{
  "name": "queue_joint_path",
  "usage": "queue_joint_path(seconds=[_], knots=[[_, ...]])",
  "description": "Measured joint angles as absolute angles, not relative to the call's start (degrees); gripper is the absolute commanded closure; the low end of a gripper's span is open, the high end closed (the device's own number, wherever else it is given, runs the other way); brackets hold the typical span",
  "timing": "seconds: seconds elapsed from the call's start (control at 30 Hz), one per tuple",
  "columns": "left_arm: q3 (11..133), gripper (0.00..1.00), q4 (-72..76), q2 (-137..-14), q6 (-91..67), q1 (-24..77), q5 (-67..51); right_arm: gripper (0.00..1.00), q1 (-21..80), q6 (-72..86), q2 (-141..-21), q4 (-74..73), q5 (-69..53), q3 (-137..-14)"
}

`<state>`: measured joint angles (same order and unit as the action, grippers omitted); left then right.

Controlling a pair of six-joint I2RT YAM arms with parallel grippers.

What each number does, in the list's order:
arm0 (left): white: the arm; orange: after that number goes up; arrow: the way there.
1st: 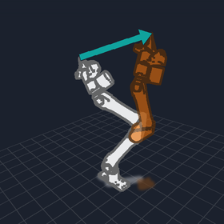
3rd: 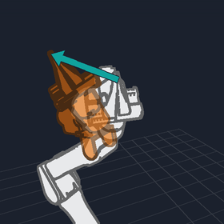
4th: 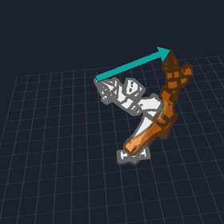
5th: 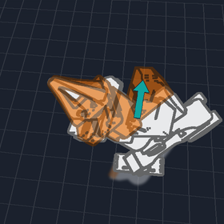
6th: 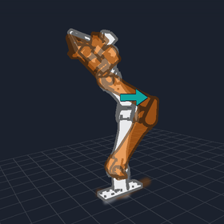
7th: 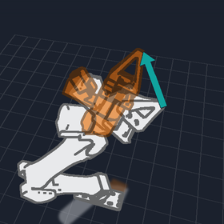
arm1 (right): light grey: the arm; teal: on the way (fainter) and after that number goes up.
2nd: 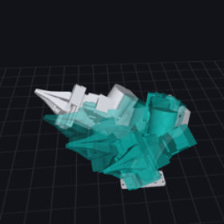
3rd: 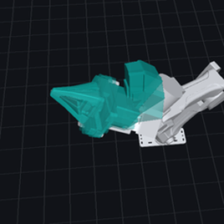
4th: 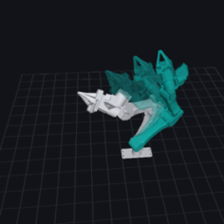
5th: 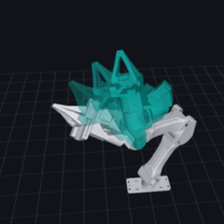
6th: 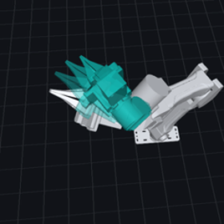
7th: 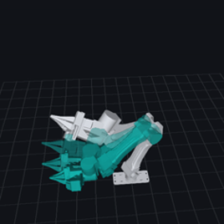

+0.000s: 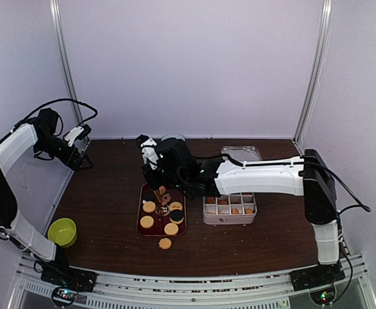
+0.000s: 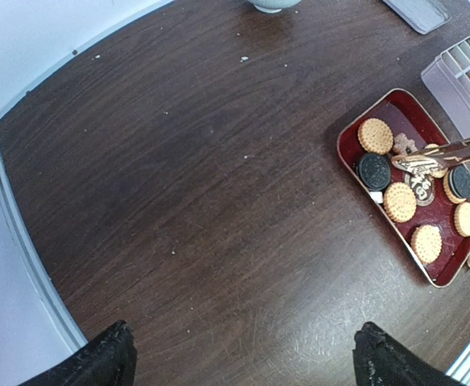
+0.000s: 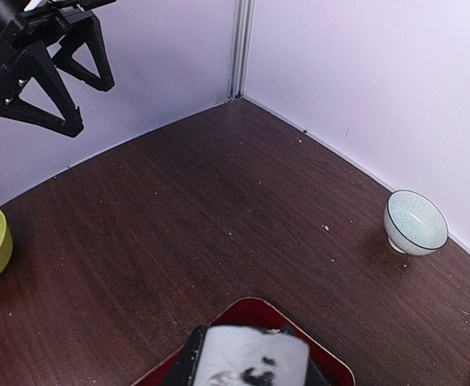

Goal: Pack the cookies
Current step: Pick up the fake cookies from the plate.

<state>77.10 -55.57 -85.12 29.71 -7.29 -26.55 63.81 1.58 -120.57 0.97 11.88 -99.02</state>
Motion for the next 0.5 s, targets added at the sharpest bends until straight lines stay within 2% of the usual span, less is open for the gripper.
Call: queue_joint_path(seconds=[0.2, 0.4, 0.5], knots=[[77.10, 0.03, -55.57, -85.12, 29.71, -7.29, -26.59, 1.00, 61.58, 2.96, -112.62, 1.13, 8.58, -91.31], [77.10, 0.04, -55.64, -85.12, 29.76, -7.29, -26.61, 1.00, 53.17, 4.67, -97.32, -0.32, -2.20, -81.25], [77.10, 0.05, -55.68, -85.12, 30.00, -7.29, -26.68, 1.00, 49.36, 3.44, -88.20, -3.79, -3.86, -75.79]])
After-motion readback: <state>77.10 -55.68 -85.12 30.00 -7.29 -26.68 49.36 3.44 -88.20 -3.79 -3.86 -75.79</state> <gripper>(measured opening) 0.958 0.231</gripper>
